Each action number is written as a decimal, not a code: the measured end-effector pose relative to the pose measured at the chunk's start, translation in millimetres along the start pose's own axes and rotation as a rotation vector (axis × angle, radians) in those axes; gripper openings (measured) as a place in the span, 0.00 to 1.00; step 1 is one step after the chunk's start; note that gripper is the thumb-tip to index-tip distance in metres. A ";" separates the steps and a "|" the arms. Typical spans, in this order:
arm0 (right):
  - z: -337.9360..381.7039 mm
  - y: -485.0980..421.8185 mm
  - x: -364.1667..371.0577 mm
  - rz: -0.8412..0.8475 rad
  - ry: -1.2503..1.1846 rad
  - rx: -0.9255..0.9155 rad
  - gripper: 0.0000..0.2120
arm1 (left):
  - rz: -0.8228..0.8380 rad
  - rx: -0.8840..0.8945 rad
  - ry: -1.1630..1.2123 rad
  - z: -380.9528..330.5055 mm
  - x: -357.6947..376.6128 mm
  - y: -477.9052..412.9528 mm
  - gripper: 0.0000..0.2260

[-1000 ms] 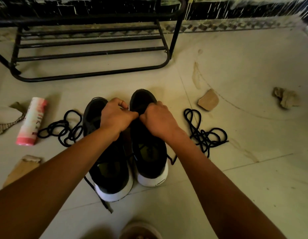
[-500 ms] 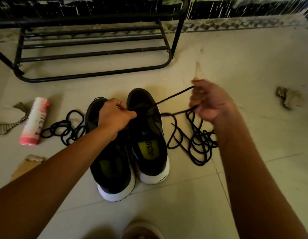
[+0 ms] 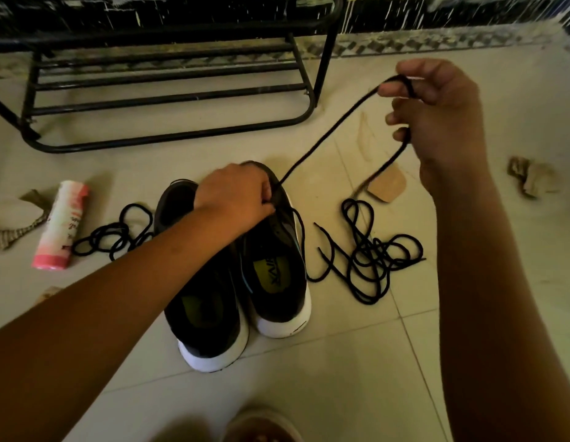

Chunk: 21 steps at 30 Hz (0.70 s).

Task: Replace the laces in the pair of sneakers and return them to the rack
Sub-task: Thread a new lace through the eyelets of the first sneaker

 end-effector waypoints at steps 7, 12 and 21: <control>-36.5 -9.0 -30.6 -0.217 0.554 -0.042 0.09 | 0.078 0.045 -0.022 8.9 16.7 7.0 0.13; -73.5 0.1 -43.9 -0.249 0.661 0.166 0.17 | 0.414 0.156 0.199 -6.2 17.6 18.6 0.10; -74.9 27.5 25.6 0.077 -0.017 0.407 0.18 | 0.460 0.151 0.172 -11.0 -0.7 20.3 0.04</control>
Point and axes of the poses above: each hand's wrist, its own y-axis away from the middle knuckle, its own x-axis out of the palm, z = x × y, the point moved 7 cm from there along -y, towards the middle knuckle, and after that the axes turned 6 degrees about y, right-handed, at the moved point
